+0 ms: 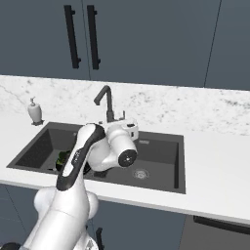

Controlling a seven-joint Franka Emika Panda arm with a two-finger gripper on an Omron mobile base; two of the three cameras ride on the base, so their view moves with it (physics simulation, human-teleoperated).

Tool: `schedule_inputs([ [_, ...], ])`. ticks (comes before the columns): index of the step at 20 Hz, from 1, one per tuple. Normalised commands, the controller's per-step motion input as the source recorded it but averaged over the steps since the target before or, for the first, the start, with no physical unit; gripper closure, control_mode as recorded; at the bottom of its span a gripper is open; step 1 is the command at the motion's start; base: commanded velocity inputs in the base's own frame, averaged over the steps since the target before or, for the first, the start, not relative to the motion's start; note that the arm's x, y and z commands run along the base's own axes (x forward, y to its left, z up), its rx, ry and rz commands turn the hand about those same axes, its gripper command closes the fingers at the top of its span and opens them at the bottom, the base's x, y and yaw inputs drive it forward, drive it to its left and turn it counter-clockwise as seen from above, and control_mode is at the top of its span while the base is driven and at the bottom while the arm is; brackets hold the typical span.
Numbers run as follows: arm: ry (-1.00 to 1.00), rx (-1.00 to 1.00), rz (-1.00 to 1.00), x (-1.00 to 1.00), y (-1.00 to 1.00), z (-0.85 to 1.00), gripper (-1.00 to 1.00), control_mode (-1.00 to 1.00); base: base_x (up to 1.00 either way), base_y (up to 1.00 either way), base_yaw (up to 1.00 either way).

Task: Pick the pan and sponge and place them into the sink. Then turn on the water.

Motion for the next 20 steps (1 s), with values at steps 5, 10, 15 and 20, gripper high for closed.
schedule_inputs([
  [5,0.02,0.09,0.0,0.59,0.0,-0.14,-1.0,-1.0,0.0,0.0,0.0],
  [10,-0.03,0.07,0.0,0.31,0.0,-0.2,-1.0,-1.0,0.0,0.0,0.0],
  [15,-0.04,0.01,0.0,0.26,0.0,-0.22,-1.0,-1.0,0.0,0.0,0.0],
  [20,0.0,0.0,0.0,0.4,0.0,-0.05,-1.0,-1.0,0.0,0.0,0.0],
])
